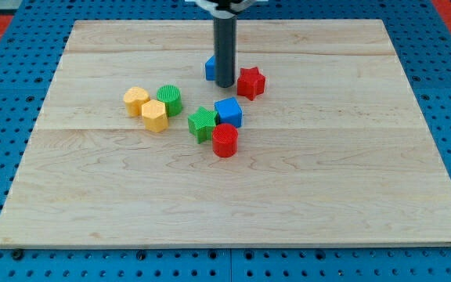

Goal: Move the red star bottom diagonally to the blue triangle

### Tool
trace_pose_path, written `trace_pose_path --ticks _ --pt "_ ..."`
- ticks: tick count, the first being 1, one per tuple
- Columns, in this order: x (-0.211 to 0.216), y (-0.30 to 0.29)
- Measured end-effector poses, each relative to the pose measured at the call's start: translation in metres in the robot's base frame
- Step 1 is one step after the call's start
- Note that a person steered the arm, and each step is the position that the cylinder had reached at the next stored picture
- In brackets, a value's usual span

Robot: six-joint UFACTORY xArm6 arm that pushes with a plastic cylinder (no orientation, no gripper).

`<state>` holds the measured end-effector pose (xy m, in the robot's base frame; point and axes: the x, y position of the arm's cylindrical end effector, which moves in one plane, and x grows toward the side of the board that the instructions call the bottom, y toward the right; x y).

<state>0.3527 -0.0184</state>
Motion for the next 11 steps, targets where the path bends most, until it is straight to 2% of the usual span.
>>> trace_pose_path --ticks 2,5,9,10,11 --pt "0.014 -0.009" --pt "0.014 0.028" --pt "0.025 0.042" --pt "0.047 0.036" --pt "0.032 0.081"
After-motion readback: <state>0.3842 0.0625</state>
